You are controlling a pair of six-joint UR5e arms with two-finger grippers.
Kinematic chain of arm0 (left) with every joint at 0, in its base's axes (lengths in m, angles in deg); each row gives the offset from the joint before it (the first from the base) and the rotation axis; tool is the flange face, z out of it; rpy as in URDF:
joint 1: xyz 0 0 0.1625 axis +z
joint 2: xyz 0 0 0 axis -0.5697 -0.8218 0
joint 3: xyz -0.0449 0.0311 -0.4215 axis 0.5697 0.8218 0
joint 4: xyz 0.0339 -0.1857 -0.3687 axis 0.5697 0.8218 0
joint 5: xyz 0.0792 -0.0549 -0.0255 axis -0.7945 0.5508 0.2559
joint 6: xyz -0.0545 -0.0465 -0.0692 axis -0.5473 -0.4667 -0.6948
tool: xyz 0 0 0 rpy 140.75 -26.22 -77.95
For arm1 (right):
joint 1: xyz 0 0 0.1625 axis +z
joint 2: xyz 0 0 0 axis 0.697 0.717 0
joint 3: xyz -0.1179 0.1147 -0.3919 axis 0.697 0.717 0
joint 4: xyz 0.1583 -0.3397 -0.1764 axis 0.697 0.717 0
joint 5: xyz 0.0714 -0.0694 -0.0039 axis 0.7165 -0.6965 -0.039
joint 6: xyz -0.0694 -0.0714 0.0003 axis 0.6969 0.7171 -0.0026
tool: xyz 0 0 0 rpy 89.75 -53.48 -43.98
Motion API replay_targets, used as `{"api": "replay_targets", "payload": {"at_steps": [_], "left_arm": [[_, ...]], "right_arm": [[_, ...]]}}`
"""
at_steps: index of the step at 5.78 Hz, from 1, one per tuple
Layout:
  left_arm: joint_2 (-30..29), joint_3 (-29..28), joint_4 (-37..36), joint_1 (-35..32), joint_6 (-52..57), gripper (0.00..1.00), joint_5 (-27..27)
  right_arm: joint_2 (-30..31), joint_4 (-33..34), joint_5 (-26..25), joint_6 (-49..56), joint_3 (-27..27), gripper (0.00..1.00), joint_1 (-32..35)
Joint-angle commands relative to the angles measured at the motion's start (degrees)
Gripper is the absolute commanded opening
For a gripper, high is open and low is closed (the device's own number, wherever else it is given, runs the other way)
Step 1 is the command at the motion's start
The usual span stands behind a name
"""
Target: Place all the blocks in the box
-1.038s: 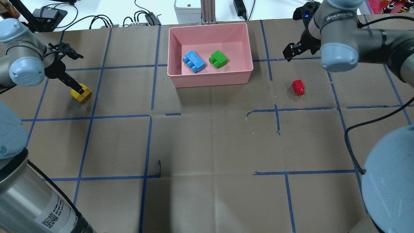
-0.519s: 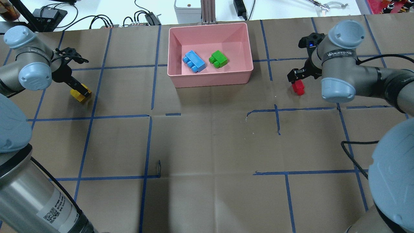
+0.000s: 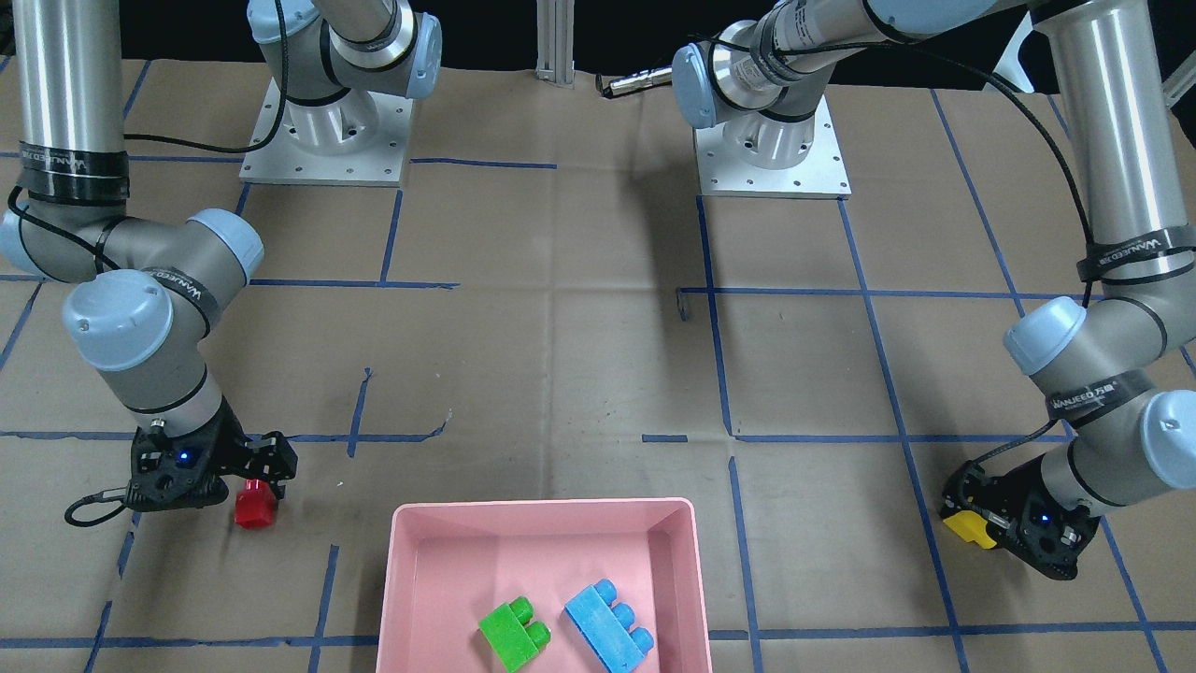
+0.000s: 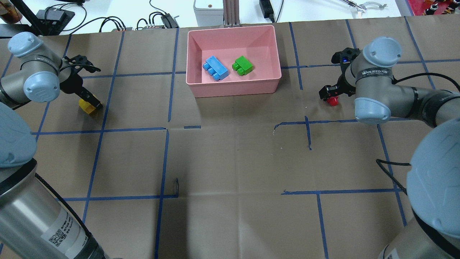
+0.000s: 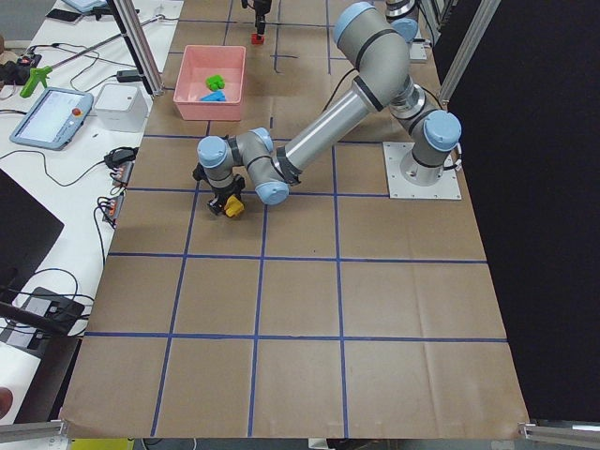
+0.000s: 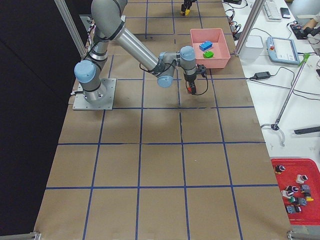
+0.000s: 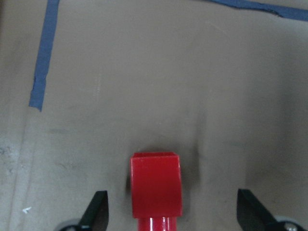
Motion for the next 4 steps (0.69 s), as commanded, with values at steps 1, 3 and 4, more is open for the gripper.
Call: {"api": "replay_targets", "payload": {"at_steps": [1,3,4], "left_arm": [[0.22,-0.99,0.07,0.17,0.18,0.58,-0.24],[0.92,-1.61,0.07,0.08,0.01,0.36,-0.42],[2.67,-4.92,1.38,-0.62,-0.77,0.28,-0.6]], "right_arm": [[-0.52,0.17,0.17,-0.69,0.29,0.93,0.14],[-1.4,1.14,0.0,-1.39,0.29,0.6,0.32],[-1.4,0.7,-0.09,-1.66,0.2,0.22,0.32]]}}
